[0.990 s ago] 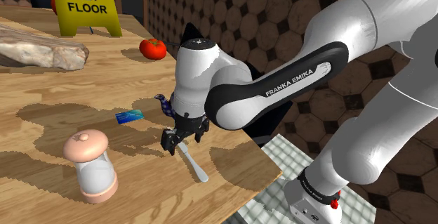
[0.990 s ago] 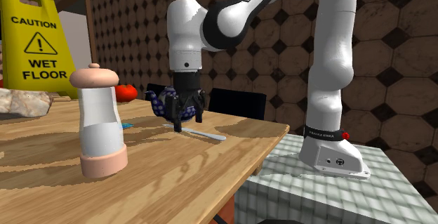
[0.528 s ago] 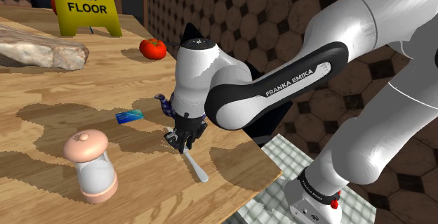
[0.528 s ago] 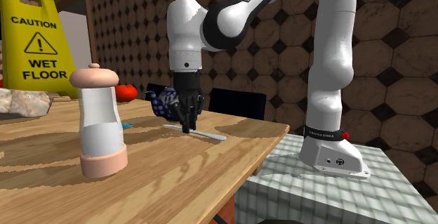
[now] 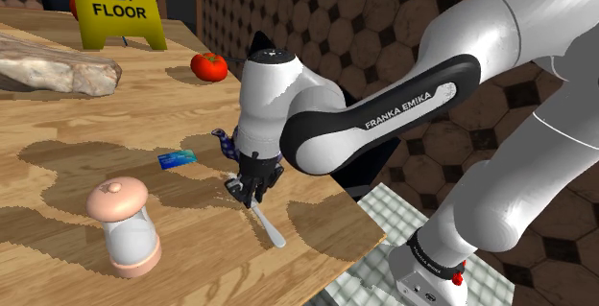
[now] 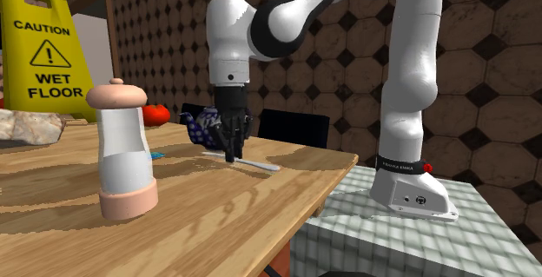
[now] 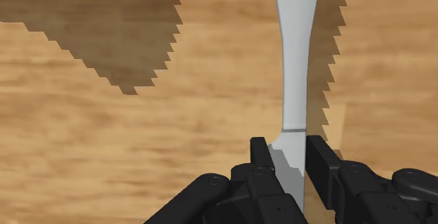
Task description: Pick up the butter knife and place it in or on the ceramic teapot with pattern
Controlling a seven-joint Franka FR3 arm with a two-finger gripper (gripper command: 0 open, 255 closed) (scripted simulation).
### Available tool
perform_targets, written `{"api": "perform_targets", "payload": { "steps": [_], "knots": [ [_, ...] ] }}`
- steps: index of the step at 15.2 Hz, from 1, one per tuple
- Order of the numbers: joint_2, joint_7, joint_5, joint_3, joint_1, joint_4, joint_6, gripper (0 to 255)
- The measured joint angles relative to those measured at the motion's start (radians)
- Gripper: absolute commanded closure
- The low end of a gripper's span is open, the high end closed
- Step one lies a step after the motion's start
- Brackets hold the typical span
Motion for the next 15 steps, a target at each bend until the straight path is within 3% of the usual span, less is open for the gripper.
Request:
{"api": "perform_targets", "payload": {
  "steps": [15],
  "knots": [
    [-0.122,-0.062,0.079,-0.021,0.003,0.1,-0.202,255]
  ]
}}
